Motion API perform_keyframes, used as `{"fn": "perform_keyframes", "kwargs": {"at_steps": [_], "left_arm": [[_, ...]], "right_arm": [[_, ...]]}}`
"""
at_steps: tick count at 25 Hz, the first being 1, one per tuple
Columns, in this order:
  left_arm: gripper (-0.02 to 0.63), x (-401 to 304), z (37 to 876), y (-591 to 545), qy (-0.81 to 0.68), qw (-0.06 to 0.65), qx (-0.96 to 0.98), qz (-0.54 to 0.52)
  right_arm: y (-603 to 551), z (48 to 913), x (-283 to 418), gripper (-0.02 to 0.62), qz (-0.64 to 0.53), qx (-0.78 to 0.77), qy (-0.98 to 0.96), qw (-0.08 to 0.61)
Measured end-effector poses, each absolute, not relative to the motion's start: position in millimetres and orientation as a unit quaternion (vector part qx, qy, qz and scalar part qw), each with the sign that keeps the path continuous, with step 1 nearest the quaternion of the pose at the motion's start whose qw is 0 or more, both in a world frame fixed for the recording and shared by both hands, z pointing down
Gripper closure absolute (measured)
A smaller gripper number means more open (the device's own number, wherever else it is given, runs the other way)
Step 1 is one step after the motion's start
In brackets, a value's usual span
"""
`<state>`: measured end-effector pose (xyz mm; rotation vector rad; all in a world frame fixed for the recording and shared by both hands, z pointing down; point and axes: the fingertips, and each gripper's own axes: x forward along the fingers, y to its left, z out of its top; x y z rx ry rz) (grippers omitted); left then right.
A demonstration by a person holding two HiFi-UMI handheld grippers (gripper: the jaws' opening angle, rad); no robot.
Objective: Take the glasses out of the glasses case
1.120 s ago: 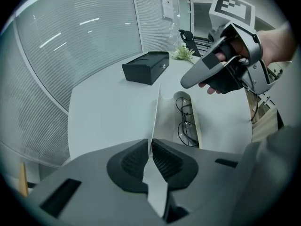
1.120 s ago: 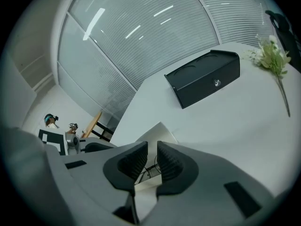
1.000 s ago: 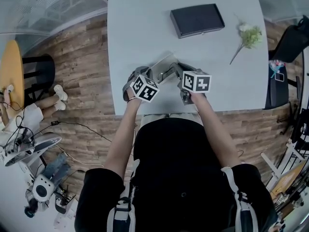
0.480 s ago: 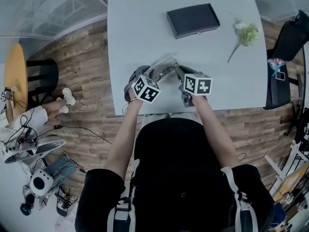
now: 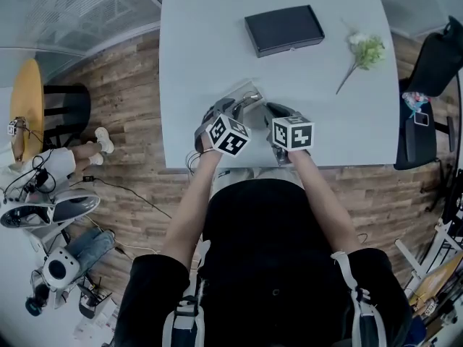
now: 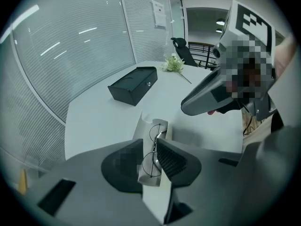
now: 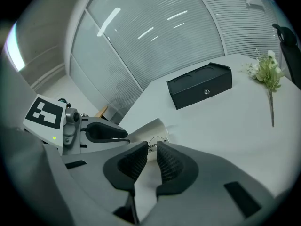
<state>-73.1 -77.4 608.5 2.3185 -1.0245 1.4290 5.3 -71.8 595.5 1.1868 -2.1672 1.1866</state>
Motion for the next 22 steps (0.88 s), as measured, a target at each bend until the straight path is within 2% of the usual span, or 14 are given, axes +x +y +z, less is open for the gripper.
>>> {"fn": "perform_keyframes", "kwargs": {"at_steps": [22], "left_arm": [[0.515,-57.9,674.7,-91.7,-0.289,0.161,0.775,0.537]], "right_arm": [[-65.2,613.6,39.1,0.526,0.435,0.412,-0.77,0.218]]}}
